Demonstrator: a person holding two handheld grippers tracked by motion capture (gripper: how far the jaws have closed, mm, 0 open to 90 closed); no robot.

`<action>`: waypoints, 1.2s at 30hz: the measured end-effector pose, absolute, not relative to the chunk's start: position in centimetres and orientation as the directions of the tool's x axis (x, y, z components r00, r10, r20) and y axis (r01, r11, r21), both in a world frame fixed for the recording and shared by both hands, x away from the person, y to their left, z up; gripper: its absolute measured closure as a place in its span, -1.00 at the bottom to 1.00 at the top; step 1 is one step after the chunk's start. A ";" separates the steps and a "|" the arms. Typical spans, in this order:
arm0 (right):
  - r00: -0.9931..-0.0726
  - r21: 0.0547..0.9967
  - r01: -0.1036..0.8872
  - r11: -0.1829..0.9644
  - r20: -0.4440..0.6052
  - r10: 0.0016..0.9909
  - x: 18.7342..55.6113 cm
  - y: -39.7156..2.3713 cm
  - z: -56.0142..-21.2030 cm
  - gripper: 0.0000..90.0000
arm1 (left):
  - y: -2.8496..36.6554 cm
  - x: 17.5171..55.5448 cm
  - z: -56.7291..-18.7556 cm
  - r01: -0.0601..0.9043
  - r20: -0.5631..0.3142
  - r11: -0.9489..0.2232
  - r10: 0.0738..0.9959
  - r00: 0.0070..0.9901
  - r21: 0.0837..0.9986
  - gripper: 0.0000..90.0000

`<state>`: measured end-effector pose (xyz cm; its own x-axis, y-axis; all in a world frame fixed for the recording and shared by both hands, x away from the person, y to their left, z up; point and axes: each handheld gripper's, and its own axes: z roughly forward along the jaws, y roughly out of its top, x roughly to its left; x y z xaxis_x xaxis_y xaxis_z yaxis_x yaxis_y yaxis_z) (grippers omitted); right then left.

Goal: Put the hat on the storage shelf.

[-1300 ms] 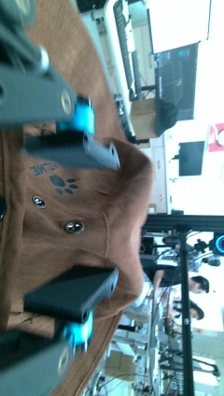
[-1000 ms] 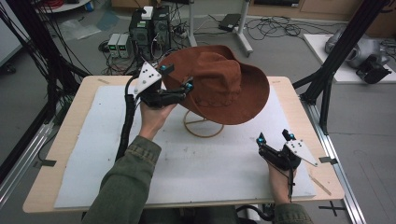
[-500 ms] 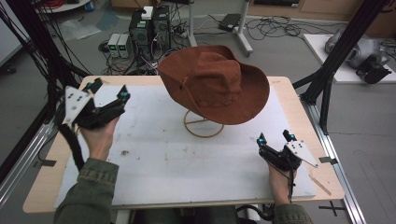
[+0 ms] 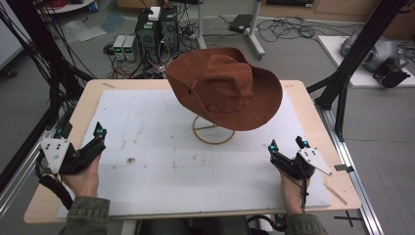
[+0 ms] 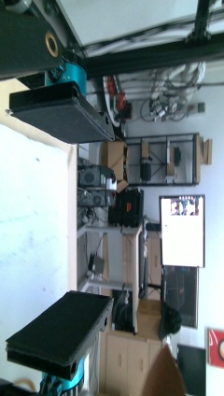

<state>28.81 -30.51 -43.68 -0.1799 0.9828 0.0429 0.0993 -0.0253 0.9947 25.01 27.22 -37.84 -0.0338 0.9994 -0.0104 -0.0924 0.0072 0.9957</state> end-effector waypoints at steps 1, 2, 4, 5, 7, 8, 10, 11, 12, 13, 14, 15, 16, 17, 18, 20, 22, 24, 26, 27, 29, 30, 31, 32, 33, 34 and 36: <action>-0.179 0.995 0.101 -0.026 0.044 0.983 28.8 -30.5 -43.7 -0.79 | 27.3 24.8 -38.4 -0.090 -0.013 0.009 0.999 -0.040 0.996 -0.61; -0.179 0.995 0.100 -0.024 0.042 0.983 28.8 -30.5 -43.7 -0.79 | 27.4 24.6 -38.9 -0.083 -0.012 0.008 0.999 -0.044 0.997 -0.60; -0.179 0.995 0.101 -0.025 0.043 0.983 28.8 -30.5 -43.7 -0.79 | 27.6 24.3 -40.0 -0.075 -0.003 -0.001 0.998 -0.056 0.997 -0.60; -0.178 0.995 0.100 -0.024 0.042 0.983 28.8 -30.5 -43.7 -0.79 | 27.6 24.2 -40.5 -0.072 0.000 -0.005 0.998 -0.064 0.997 -0.60; -0.179 0.994 0.106 -0.027 0.046 0.983 28.7 -30.4 -43.7 -0.79 | 27.8 24.0 -41.3 -0.060 0.002 -0.006 0.998 -0.068 0.998 -0.60; -0.179 0.994 0.107 -0.027 0.046 0.983 28.7 -30.4 -43.8 -0.79 | 27.8 24.0 -41.8 -0.056 -0.003 -0.001 0.998 -0.066 0.998 -0.60; -0.178 0.994 0.106 -0.025 0.044 0.983 28.8 -30.5 -43.8 -0.79 | 27.8 23.9 -42.6 -0.048 0.002 -0.004 0.998 -0.059 0.999 -0.60; -0.177 0.994 0.108 -0.026 0.045 0.983 28.7 -30.5 -43.8 -0.79 | 27.8 23.8 -42.8 -0.048 0.003 -0.006 0.998 -0.061 0.999 -0.59; -0.176 0.994 0.107 -0.025 0.043 0.983 28.8 -30.5 -43.8 -0.79 | 27.8 23.9 -43.1 -0.053 -0.004 0.001 0.998 -0.059 0.999 -0.59; -0.175 0.994 0.107 -0.029 0.047 0.983 28.7 -30.5 -43.8 -0.79 | 27.8 24.0 -43.1 -0.048 -0.005 0.003 0.999 -0.053 0.999 -0.59; -0.175 0.994 0.103 -0.025 0.043 0.984 28.7 -30.5 -43.8 -0.79 | 27.8 24.0 -43.2 -0.048 -0.004 0.001 0.999 -0.048 0.999 -0.59; -0.176 0.994 0.103 -0.024 0.042 0.983 28.7 -30.6 -43.8 -0.79 | 27.8 24.1 -43.2 -0.049 0.002 -0.004 0.999 -0.046 0.999 -0.59; -0.176 0.994 0.102 -0.026 0.044 0.983 28.7 -30.6 -43.8 -0.79 | 27.7 24.1 -43.3 -0.050 0.001 -0.003 0.999 -0.043 0.999 -0.60; -0.176 0.994 0.103 -0.025 0.043 0.983 28.7 -30.6 -43.8 -0.79 | 27.7 24.1 -43.4 -0.049 -0.004 0.002 0.999 -0.041 0.999 -0.60; -0.175 0.994 0.106 -0.026 0.044 0.984 28.7 -30.6 -43.8 -0.79 | 27.7 24.1 -43.5 -0.045 -0.008 0.006 0.999 -0.041 0.999 -0.60; -0.174 0.994 0.106 -0.023 0.042 0.984 28.8 -30.7 -43.8 -0.79 | 27.7 24.1 -43.6 -0.043 -0.013 0.011 0.999 -0.041 0.999 -0.60; -0.176 0.994 0.105 -0.027 0.045 0.983 28.8 -30.7 -43.8 -0.79 | 27.7 24.1 -43.6 -0.044 -0.012 0.010 0.999 -0.040 0.999 -0.60; -0.175 0.993 0.110 -0.036 0.055 0.983 28.7 -30.6 -43.8 -0.79 | 27.7 24.0 -43.6 -0.038 -0.013 0.012 0.999 -0.038 0.999 -0.60; -0.175 0.994 0.105 -0.033 0.052 0.983 28.7 -30.7 -43.8 -0.79 | 27.8 24.0 -43.8 -0.030 -0.021 0.020 0.999 -0.030 0.999 -0.60; -0.173 0.994 0.107 -0.036 0.055 0.983 28.7 -30.8 -43.8 -0.79 | 27.9 24.0 -43.9 -0.035 -0.022 0.021 0.999 -0.029 0.999 -0.60; -0.174 0.993 0.108 -0.042 0.061 0.983 28.7 -30.8 -43.8 -0.79 | 27.9 23.9 -43.9 -0.034 -0.032 0.031 0.999 -0.027 0.999 -0.60; -0.170 0.993 0.112 -0.046 0.065 0.983 28.6 -30.8 -43.8 -0.79 | 27.9 23.9 -43.9 -0.036 -0.034 0.033 0.999 -0.028 0.999 -0.60; -0.171 0.992 0.114 -0.048 0.068 0.983 28.6 -30.8 -43.8 -0.79 | 28.0 23.8 -43.9 -0.039 -0.032 0.031 0.999 -0.030 0.999 -0.60; -0.171 0.992 0.114 -0.047 0.066 0.983 28.6 -30.8 -43.8 -0.79 | 27.9 23.8 -43.9 -0.039 -0.033 0.032 0.999 -0.026 0.999 -0.60; -0.171 0.993 0.107 -0.043 0.061 0.983 28.6 -30.9 -43.8 -0.79 | 27.9 23.8 -43.9 -0.039 -0.033 0.032 0.999 -0.025 0.999 -0.60; -0.170 0.993 0.108 -0.040 0.058 0.984 28.6 -30.9 -43.8 -0.79 | 27.9 23.8 -43.9 -0.040 -0.033 0.032 0.999 -0.025 0.999 -0.60; -0.168 0.993 0.110 -0.039 0.057 0.984 28.5 -30.9 -43.8 -0.79 | 27.8 23.8 -43.9 -0.038 -0.030 0.029 0.999 -0.023 0.999 -0.60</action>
